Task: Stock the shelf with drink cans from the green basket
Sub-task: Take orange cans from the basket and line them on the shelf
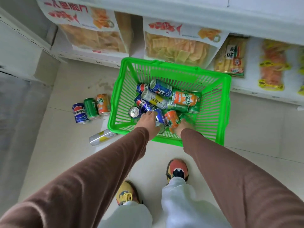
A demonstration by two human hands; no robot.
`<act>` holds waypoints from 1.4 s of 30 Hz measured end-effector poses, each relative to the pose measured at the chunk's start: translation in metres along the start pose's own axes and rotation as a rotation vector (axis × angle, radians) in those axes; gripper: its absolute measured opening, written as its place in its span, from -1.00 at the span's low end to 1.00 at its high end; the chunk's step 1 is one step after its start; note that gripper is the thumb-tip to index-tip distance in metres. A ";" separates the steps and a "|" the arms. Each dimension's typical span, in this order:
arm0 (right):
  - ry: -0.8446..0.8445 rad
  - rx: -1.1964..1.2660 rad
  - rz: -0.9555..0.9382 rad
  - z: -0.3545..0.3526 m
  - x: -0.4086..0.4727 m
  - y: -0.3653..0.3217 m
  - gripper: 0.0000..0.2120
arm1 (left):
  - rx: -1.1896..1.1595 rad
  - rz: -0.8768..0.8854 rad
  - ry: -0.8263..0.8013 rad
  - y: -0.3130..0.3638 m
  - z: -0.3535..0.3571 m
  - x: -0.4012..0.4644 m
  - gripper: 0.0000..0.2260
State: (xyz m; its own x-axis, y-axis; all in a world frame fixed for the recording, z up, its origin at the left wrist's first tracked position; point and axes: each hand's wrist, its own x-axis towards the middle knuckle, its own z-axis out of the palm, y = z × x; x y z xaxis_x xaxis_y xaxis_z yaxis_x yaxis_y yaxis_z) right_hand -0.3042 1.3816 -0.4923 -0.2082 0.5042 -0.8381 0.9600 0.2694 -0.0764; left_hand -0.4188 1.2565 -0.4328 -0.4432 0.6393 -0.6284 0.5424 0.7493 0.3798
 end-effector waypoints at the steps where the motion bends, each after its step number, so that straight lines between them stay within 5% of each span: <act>1: -0.013 0.007 0.015 0.005 0.008 -0.003 -0.25 | -0.009 0.002 -0.005 -0.003 0.004 0.007 -0.44; 5: -0.043 0.038 0.056 0.021 0.035 -0.011 -0.30 | -0.020 0.005 -0.013 -0.013 0.014 0.029 -0.42; 9: -0.045 0.172 0.113 0.029 0.051 -0.009 -0.13 | -0.002 -0.005 -0.032 -0.019 0.016 0.039 -0.41; 19: -0.005 0.375 0.050 -0.038 -0.029 0.008 -0.47 | -0.028 -0.030 0.002 0.008 -0.050 -0.023 -0.44; 23: 0.066 0.551 -0.087 -0.095 -0.117 -0.009 -0.58 | -0.081 -0.008 0.048 0.041 -0.118 -0.084 -0.46; 30: 0.221 0.629 -0.351 -0.246 -0.321 -0.054 -0.46 | -0.142 0.098 0.213 0.105 -0.297 -0.214 -0.41; 37: 0.506 0.710 -0.591 -0.382 -0.498 -0.097 -0.38 | -0.176 0.358 0.471 0.168 -0.463 -0.317 -0.44; 42: 0.552 0.836 -0.725 -0.452 -0.562 -0.121 -0.46 | -0.172 0.507 0.640 0.203 -0.537 -0.351 -0.48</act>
State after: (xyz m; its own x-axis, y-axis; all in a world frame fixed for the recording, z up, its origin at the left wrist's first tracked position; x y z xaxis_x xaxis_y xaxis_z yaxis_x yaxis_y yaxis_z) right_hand -0.3882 1.4362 0.2316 -0.5980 0.7902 -0.1343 0.3726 0.1257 -0.9194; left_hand -0.5364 1.2764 0.2295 -0.5228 0.8418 0.1346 0.6919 0.3268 0.6438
